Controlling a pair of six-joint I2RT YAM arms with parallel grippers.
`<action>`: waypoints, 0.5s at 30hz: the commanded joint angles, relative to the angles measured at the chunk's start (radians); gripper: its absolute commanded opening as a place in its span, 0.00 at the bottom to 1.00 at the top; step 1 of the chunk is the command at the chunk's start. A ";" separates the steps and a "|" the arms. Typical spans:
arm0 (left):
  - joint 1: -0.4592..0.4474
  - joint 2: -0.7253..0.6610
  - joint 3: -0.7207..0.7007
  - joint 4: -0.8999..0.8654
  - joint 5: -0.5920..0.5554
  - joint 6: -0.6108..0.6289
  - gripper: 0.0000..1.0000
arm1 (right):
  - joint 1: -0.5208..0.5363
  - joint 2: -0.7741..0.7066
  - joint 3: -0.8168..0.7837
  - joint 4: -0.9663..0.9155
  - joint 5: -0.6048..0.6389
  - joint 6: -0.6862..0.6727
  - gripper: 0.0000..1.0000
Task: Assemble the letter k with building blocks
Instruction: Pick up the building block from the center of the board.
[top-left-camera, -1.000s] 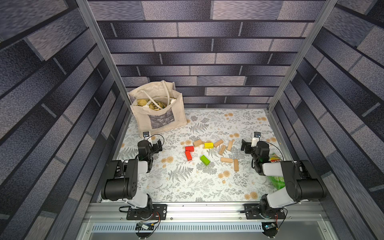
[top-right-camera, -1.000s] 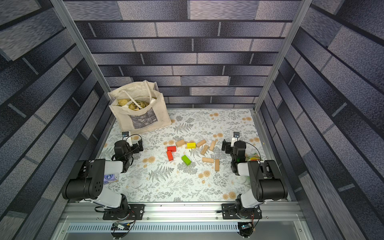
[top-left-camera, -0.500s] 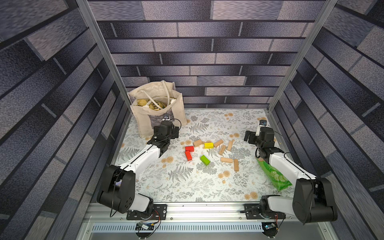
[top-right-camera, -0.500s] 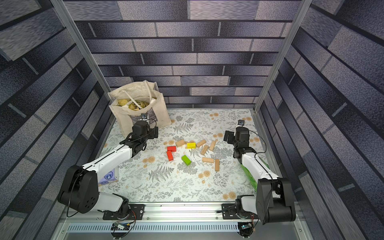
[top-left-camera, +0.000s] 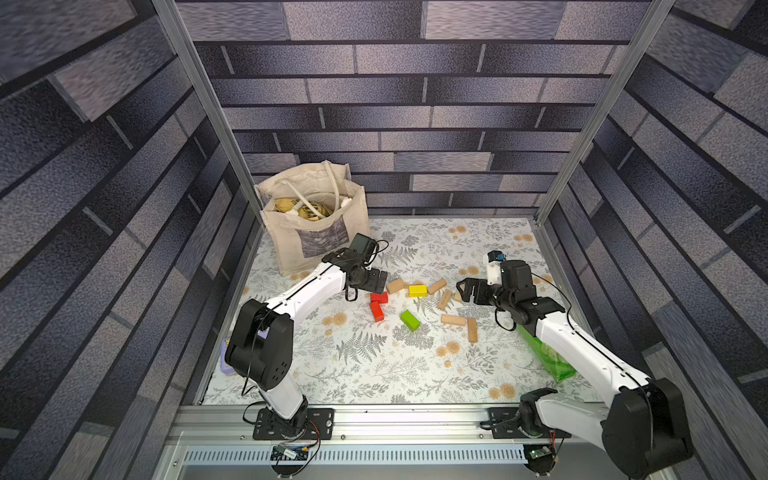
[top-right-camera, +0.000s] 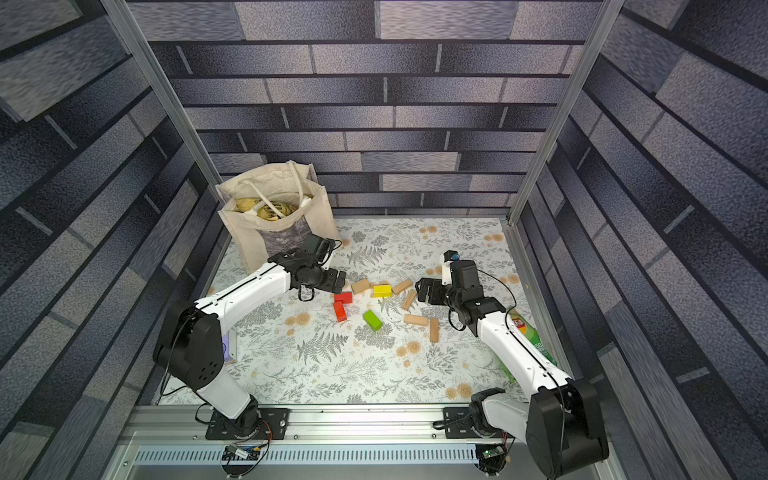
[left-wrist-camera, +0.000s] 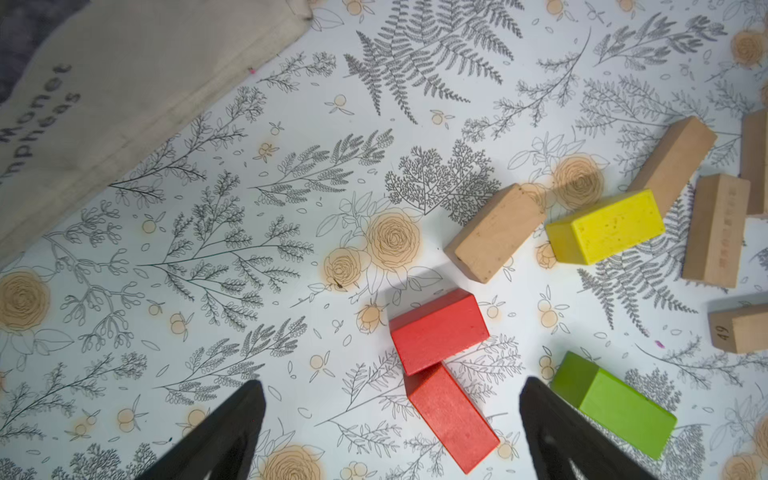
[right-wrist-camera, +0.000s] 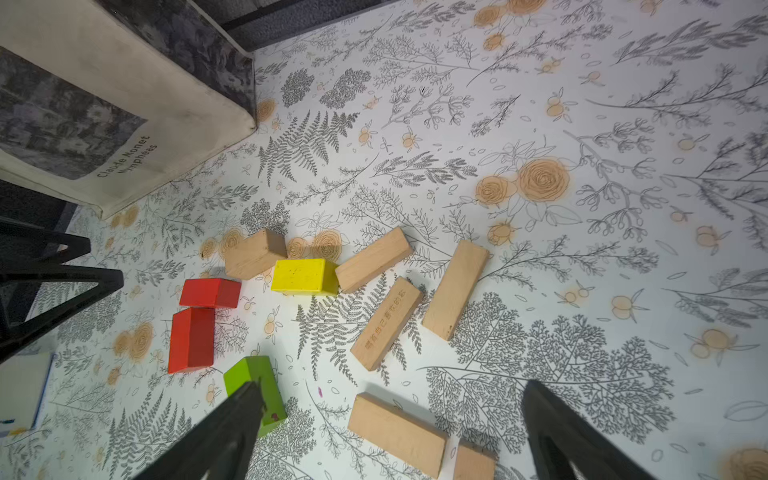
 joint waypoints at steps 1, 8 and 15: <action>0.002 0.008 0.023 -0.077 0.118 0.094 0.96 | 0.054 0.060 0.052 -0.018 -0.107 0.072 1.00; -0.018 0.054 0.036 -0.083 0.106 0.187 0.92 | 0.166 0.141 0.060 0.101 -0.199 0.208 1.00; -0.021 0.124 0.081 -0.059 0.083 0.249 0.85 | 0.263 0.177 0.044 0.167 -0.180 0.321 1.00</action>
